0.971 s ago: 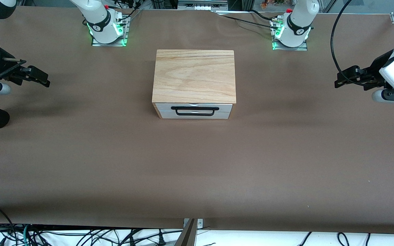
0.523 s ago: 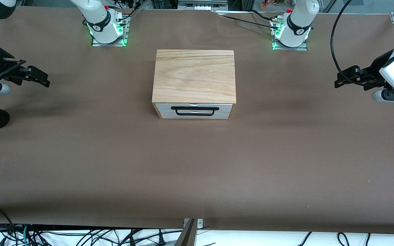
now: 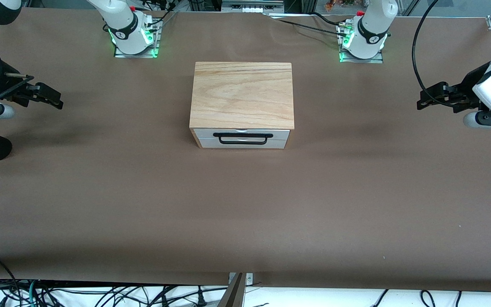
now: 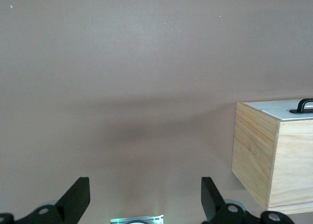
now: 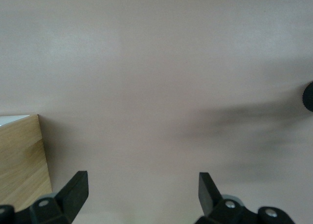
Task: Pull top drawer with both arms simultaneously
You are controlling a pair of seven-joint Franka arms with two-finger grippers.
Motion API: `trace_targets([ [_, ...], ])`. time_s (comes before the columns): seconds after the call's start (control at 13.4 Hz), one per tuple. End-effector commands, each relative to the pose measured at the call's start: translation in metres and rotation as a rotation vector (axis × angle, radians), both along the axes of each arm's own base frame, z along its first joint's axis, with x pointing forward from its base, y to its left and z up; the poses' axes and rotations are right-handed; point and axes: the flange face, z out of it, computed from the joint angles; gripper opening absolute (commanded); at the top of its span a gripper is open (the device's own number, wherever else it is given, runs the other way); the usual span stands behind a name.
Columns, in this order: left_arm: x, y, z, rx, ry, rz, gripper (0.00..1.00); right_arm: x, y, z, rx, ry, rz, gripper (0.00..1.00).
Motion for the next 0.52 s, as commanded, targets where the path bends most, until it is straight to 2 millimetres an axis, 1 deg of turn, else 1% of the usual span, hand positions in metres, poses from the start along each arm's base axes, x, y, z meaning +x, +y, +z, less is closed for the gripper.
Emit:
trace_targets([
  [0.0, -0.0015, -0.0017, 0.0009, -0.011, -0.005, 0.003, 1.00, -0.0012, -0.0011, 0.0004, 0.002, -0.005, 0.009, 1.00],
  [0.45, -0.0015, -0.0017, 0.0009, -0.011, -0.005, 0.003, 1.00, -0.0022, -0.0011, 0.0008, 0.002, 0.000, 0.012, 1.00],
])
